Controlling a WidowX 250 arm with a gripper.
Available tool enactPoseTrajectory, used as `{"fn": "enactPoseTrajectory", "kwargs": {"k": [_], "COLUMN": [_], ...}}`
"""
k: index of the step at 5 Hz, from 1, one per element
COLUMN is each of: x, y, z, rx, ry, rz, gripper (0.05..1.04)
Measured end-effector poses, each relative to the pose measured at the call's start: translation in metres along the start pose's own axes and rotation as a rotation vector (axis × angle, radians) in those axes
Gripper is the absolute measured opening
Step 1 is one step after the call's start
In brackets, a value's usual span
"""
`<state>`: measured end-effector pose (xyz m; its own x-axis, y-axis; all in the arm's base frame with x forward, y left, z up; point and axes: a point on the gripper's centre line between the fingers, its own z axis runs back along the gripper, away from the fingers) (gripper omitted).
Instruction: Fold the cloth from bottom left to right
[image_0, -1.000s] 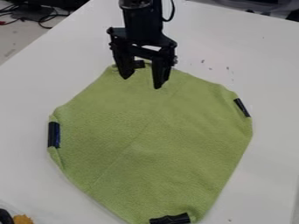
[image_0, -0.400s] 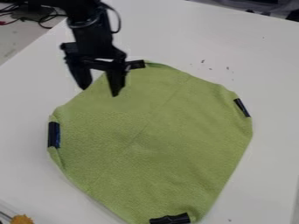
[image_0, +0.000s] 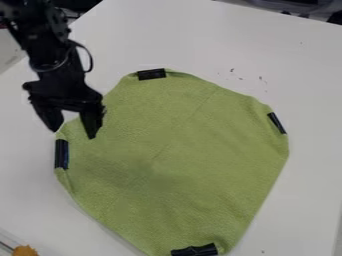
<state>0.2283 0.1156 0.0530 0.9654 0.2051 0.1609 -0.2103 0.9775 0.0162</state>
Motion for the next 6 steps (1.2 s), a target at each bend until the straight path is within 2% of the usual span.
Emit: {"fn": "enactPoseTrajectory", "kwargs": {"k": [1, 2, 3, 4, 6], "x": [-0.019, -0.027, -0.03, -0.028, -0.013], "y": [0.011, 0.017, 0.018, 0.018, 0.027], "z": [-0.01, -0.014, -0.018, -0.03, -0.043], "rx": [0.026, 0.03, 0.027, 0.009, -0.016], "ry": [0.02, 0.024, 0.024, 0.045, 0.058], "rz": [0.044, 0.068, 0.071, 0.06, 0.018], "gripper": [1.001, 1.001, 1.001, 0.974, 0.738]}}
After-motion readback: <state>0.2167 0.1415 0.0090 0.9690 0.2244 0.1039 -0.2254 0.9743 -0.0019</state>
